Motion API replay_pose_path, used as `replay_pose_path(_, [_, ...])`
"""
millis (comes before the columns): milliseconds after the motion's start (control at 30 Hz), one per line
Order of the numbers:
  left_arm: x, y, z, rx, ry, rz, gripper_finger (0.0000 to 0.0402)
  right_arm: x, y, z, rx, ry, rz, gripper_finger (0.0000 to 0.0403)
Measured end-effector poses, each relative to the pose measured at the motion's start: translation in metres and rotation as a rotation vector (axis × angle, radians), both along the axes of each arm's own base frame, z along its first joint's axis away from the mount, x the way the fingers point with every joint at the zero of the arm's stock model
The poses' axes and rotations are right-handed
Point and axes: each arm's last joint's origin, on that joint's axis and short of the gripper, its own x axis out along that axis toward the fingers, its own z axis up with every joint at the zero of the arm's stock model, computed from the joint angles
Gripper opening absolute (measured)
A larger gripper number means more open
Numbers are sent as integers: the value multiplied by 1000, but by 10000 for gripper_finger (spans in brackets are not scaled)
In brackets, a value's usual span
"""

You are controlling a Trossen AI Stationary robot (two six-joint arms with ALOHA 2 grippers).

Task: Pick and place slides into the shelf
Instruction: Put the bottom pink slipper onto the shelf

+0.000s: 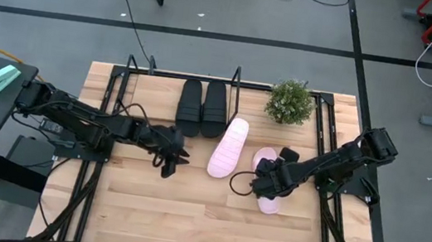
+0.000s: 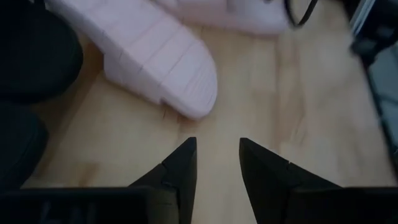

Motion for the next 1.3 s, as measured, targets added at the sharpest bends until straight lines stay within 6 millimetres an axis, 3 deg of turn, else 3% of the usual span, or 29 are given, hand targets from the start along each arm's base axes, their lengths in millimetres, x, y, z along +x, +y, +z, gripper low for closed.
replay_pose_path(133, [5, 1, 7, -38, -81, 25, 118, -1, 0, 1, 1, 9, 10, 22])
replay_pose_path(367, [11, 8, 18, -108, -209, 86, 121, -5, 5, 31, 80, -37, 21, 10])
replay_pose_path(600, [16, 20, 29, -147, -331, 143, 115, -28, 14, 81, 170, -236, 12, 9])
replay_pose_path(833, [19, 36, 52, -193, -562, 197, 115, -40, 17, 139, 192, -506, 34, 9])
replay_pose_path(1033, [13, 55, 73, -184, -751, 247, 112, -29, -3, 188, -47, -689, 69, 9])
replay_pose_path(1300, [-12, 72, 98, -141, -852, 309, 103, 8, -59, 239, -232, -750, 91, 9])
